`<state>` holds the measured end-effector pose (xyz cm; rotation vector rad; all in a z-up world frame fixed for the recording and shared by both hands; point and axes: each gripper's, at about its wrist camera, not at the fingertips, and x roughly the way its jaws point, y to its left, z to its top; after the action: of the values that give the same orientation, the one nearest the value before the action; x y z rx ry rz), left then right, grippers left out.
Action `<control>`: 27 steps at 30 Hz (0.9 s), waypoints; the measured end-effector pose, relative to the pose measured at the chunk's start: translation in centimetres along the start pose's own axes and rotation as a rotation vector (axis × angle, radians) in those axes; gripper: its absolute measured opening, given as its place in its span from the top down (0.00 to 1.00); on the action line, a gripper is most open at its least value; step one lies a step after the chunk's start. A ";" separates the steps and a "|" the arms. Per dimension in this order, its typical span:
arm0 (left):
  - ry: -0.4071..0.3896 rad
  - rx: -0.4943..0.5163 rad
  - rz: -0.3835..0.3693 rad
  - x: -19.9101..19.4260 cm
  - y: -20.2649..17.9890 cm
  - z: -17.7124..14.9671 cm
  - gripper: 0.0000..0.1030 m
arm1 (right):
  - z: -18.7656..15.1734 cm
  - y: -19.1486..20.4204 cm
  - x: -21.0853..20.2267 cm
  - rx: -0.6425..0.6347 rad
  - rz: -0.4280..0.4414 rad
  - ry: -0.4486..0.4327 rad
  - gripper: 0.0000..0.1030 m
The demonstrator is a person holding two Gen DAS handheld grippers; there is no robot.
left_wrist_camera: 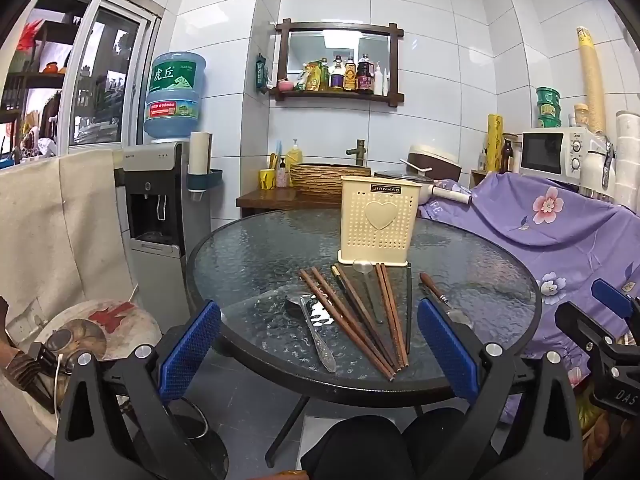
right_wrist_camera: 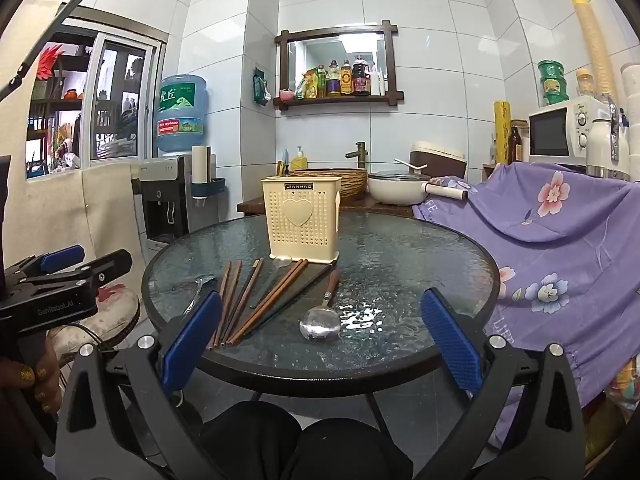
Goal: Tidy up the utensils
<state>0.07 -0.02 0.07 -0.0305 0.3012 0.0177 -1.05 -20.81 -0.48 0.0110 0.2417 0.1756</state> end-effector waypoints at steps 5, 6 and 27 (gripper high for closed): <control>-0.008 -0.020 -0.011 0.1 0.4 -0.2 0.06 | -0.1 0.0 0.1 0.000 -0.002 0.003 0.05; -0.008 -0.021 -0.011 0.2 0.4 -0.3 0.06 | -0.1 0.0 0.1 0.000 -0.002 0.004 0.05; 0.006 -0.023 -0.008 0.3 0.6 -0.1 0.06 | -0.3 0.1 0.4 0.003 -0.001 0.007 0.05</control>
<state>0.32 0.60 -0.13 -0.0543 0.3068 0.0135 -0.79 -20.62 -0.82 0.0136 0.2494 0.1747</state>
